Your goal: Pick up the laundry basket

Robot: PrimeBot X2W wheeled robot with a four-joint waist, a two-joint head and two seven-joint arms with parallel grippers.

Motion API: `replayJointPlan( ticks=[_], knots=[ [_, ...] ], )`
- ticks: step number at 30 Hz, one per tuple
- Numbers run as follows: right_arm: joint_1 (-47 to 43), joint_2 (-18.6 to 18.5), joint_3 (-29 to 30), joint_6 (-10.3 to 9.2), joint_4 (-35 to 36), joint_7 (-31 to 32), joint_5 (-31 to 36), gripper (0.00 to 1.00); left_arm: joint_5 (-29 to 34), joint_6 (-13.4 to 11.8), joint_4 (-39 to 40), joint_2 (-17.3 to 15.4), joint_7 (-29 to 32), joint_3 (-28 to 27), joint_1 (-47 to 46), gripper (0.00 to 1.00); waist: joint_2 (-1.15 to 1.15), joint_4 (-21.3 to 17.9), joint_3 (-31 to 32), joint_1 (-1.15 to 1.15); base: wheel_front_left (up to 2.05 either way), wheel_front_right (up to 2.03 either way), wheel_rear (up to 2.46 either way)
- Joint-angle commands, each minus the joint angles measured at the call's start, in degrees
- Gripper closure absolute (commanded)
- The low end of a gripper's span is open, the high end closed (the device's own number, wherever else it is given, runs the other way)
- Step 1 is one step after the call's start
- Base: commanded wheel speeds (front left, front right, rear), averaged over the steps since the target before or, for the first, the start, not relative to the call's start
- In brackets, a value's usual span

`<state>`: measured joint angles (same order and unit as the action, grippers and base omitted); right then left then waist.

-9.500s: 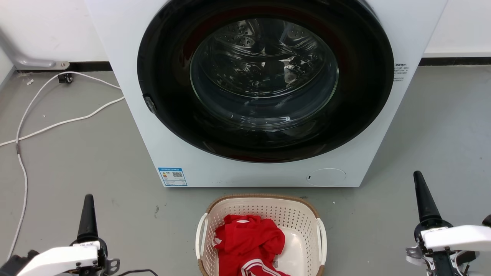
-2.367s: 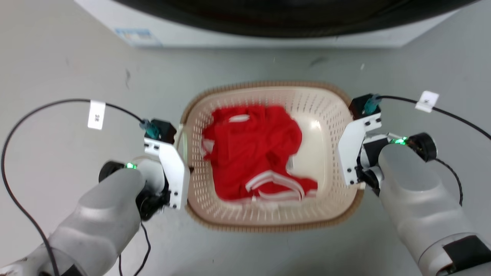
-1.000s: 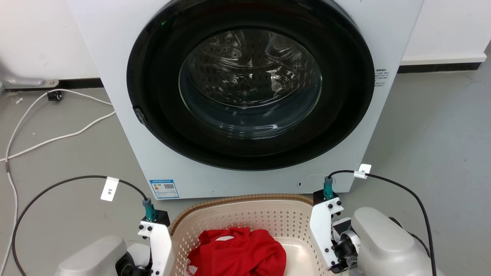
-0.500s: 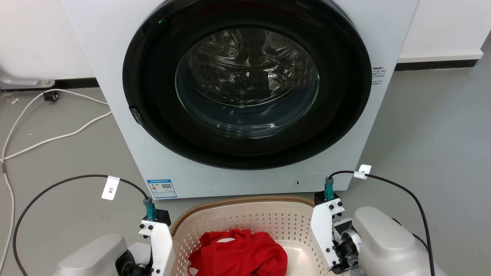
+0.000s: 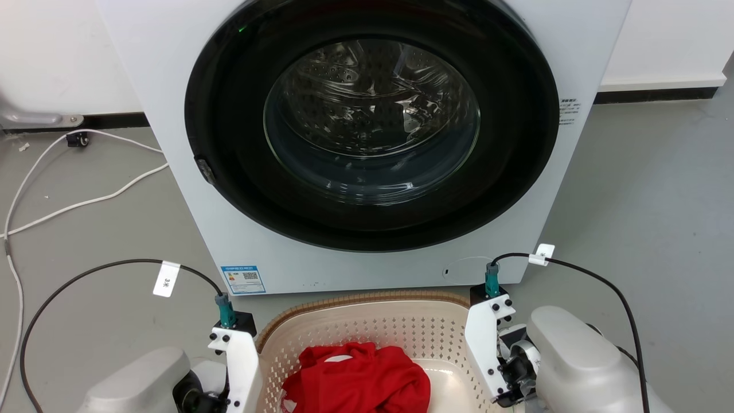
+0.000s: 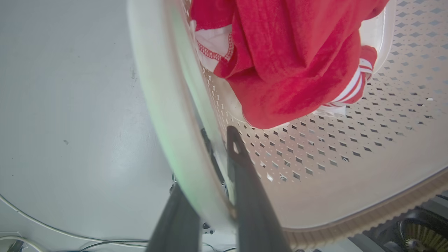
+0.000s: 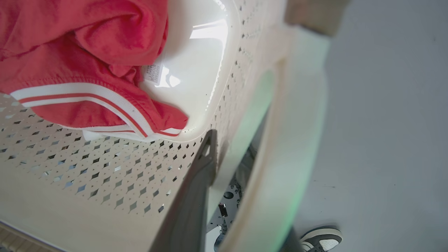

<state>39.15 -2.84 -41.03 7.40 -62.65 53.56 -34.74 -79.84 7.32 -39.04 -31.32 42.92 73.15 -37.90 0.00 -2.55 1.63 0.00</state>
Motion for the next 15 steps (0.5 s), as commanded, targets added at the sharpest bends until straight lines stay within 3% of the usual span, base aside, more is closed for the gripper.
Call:
replayJointPlan(
  ticks=[1,15],
  knots=[
    [1.49,-0.07,-0.21,0.16,0.17,-0.11,-0.18,1.00,0.11,0.23,0.34,0.09,0.33,0.35,-0.65,1.00,0.00,0.02,-0.02,0.00,0.00,0.00,0.00],
    [1.81,-0.07,-0.91,0.16,-0.43,-0.41,-1.01,1.00,0.44,0.23,-0.52,0.32,0.53,0.36,-1.12,1.00,0.00,0.08,-0.28,0.00,0.00,0.00,0.00]
  ],
)
